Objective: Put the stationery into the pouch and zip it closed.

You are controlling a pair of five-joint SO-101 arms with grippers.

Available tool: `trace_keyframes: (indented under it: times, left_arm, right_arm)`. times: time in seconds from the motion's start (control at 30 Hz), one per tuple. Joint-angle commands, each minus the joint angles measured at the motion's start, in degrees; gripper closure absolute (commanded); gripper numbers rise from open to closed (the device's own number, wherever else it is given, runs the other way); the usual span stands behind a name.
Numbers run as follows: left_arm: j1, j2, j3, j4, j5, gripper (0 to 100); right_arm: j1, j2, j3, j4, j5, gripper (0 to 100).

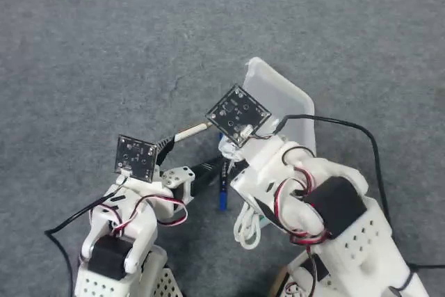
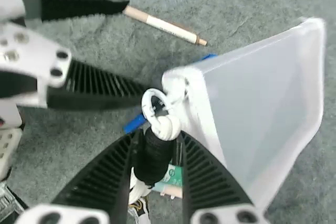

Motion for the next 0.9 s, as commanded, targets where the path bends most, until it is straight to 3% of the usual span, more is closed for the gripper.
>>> trace_keyframes:
  times: [0.0,0.17,0.53,0.87]
  left_arm:
    - [-0.3,-1.1,-2.6,-0.9,0.8,64]
    - [0.0,-1.1,-4.6,0.7,2.1,64]
    - [1.9,-1.1,-2.1,0.4,-0.5,65]
    - [4.7,-1.1,-1.9,0.4,-4.4,80]
  right_arm:
    - [-2.1,-2.2,1.4,-0.8,-0.4,99.3]
    - [-5.9,-2.2,3.9,-1.5,-0.4,99.3]
    - [-6.3,-2.8,2.5,-0.8,-0.4,99.3]
    - [-8.0,-2.9,2.5,0.1,-0.8,99.3]
